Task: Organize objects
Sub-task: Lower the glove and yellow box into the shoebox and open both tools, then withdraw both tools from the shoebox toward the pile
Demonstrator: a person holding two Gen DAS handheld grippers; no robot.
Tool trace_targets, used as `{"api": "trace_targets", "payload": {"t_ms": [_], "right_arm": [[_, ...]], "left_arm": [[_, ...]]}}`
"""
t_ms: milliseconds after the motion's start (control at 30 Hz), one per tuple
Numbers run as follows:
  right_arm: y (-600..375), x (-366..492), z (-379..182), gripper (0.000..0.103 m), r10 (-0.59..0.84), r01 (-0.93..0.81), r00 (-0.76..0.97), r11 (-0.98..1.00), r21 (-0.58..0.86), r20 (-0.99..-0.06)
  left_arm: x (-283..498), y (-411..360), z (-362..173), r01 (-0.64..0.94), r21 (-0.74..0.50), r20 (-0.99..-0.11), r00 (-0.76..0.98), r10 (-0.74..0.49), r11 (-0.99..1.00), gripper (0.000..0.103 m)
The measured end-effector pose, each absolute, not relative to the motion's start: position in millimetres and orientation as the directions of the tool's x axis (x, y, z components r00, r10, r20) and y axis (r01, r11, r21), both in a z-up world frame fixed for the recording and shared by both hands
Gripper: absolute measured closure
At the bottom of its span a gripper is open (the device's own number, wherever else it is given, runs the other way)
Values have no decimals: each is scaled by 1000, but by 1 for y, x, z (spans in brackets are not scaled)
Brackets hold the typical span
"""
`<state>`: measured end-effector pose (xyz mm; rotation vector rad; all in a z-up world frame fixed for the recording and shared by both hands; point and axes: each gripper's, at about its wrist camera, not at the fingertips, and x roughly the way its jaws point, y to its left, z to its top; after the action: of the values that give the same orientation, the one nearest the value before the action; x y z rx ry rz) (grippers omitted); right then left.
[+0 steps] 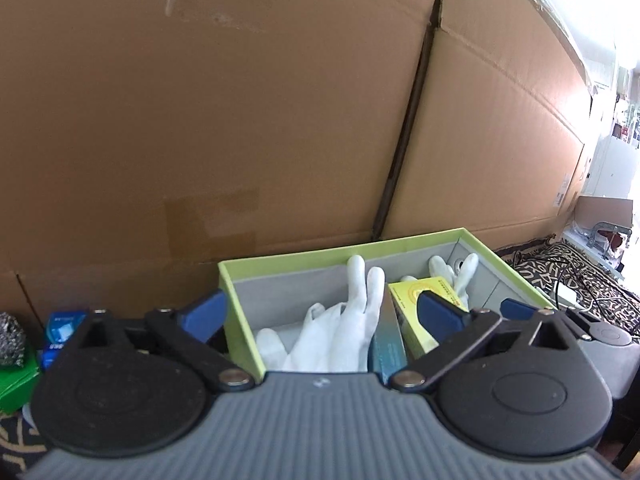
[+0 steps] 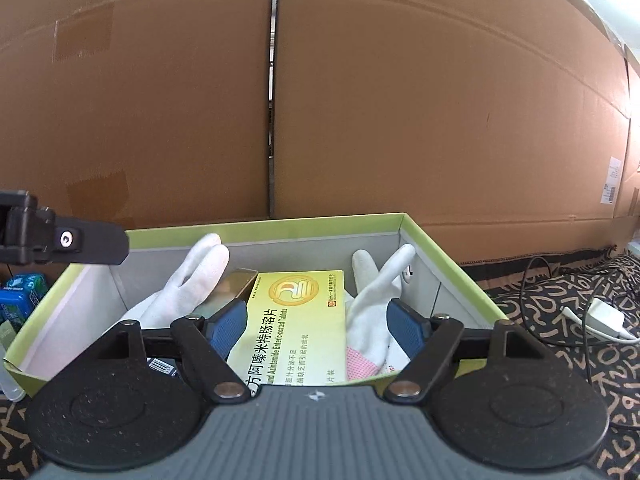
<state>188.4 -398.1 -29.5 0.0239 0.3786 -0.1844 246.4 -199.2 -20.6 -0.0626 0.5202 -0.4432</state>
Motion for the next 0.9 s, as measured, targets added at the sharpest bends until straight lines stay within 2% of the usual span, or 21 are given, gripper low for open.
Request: {"api": "trace_targets", "payload": {"t_ms": [233,367,633,900], "right_arm": [[-391,153,-8,17,-161,185,935,982,46,-317],[-380,130,2,16,-157,189,936,979,74,-316],[-347,85,8,16,-71,113,955,984,134,-287],[-308,69,-12,15,24,29,940,988,149,-340]], "left_arm": [[211,-179,0,359,-175,-461,793,-398,917,0],[189,-166,6,321,-166,-510,781,-360,932,0],[148,-131,6,277,-126,-534,790,-300,953,0],[115,-80,-19,201,-176,-552,790,-266,964,0]]}}
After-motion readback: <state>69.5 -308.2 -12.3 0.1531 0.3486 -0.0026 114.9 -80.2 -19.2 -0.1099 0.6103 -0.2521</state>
